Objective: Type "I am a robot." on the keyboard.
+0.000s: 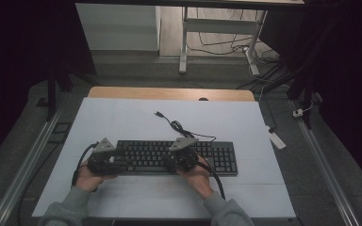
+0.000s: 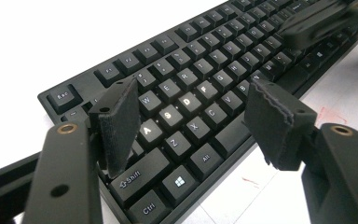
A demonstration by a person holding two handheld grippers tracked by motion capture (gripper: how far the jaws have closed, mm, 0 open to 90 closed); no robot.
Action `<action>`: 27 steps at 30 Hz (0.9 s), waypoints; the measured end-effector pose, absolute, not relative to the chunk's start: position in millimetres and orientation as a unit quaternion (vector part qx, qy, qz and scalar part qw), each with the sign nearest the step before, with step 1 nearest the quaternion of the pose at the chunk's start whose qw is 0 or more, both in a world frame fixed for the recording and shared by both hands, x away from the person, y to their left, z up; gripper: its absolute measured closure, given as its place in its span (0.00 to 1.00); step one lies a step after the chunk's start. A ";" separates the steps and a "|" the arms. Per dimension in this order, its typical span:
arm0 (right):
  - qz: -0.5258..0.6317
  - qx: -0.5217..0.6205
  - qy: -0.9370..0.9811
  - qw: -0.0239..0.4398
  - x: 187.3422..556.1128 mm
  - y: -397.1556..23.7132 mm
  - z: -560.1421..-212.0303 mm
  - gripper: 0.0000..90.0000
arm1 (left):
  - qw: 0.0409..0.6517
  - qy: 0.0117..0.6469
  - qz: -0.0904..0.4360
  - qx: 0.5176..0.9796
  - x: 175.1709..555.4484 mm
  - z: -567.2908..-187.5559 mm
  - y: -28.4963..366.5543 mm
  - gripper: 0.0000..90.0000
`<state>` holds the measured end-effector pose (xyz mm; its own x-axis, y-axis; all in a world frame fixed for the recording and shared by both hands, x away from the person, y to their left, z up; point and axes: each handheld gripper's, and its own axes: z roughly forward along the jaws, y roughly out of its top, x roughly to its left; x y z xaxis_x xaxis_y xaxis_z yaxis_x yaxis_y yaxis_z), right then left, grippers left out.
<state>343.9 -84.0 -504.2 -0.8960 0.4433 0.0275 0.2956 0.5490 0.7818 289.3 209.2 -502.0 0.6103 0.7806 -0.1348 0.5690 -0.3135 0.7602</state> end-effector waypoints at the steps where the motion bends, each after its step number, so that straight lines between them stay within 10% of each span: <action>1: 0.427 0.214 0.874 0.089 342.8 -89.0 -503.2 1.00 | 0.406 0.422 0.130 0.800 289.2 -502.1 209.1 0.39; 27: 0.425 0.289 0.842 0.165 315.7 -220.4 -500.9 0.56 | 0.407 0.428 0.131 0.796 290.8 -502.4 212.1 0.37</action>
